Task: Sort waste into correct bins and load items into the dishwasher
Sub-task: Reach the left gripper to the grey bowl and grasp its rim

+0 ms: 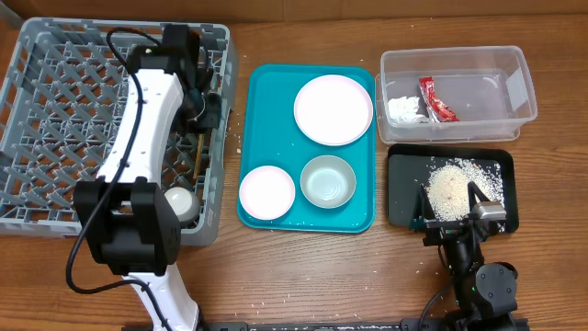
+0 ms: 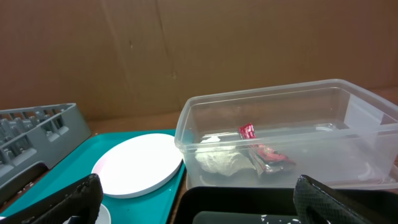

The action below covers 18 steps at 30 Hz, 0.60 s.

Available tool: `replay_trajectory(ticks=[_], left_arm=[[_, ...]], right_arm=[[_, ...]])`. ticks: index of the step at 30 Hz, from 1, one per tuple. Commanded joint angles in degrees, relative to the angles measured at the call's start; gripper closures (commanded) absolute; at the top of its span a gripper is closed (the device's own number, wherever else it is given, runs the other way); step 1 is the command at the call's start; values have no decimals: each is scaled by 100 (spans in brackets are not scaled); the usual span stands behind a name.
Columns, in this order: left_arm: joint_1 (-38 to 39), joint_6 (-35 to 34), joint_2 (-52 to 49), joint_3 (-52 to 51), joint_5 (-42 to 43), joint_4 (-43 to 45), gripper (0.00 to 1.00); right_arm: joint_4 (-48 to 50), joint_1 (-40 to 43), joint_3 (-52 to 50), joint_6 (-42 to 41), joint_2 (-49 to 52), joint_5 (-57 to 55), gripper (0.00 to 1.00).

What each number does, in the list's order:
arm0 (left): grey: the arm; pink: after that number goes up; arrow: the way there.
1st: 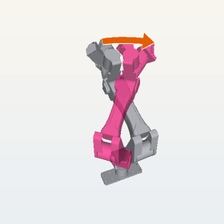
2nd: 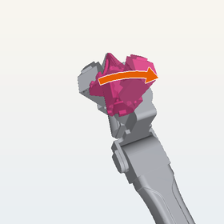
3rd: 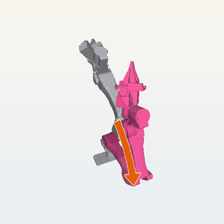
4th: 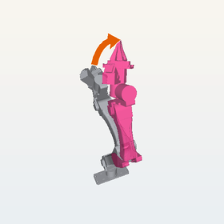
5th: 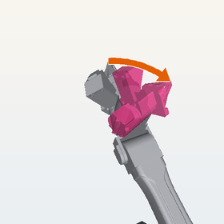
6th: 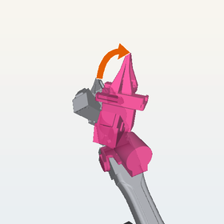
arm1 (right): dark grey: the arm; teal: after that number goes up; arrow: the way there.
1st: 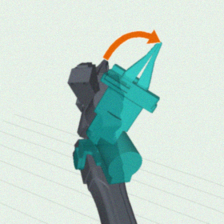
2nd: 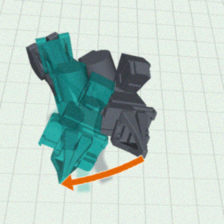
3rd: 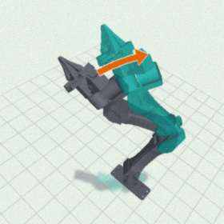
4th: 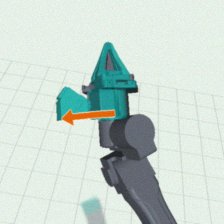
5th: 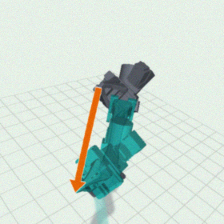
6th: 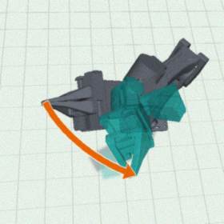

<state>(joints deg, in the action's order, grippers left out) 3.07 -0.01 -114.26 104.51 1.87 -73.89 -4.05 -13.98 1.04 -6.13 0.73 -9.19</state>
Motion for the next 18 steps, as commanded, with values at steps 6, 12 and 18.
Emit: replay_trajectory(ticks=[6, 12, 18], left_arm=[[1119, -326, 647, 275, 1169, -946, 83], [2087, -1351, 645, -739, 1182, -254, 75], [2769, -1867, 627, -1521, 1043, 1388, 69]], right_arm=[[31, -11, -59, 20, -55, 22, 0], [33, -11, -59, 17, -55, 22, 0], [33, -11, -59, 20, -55, 22, 0]])
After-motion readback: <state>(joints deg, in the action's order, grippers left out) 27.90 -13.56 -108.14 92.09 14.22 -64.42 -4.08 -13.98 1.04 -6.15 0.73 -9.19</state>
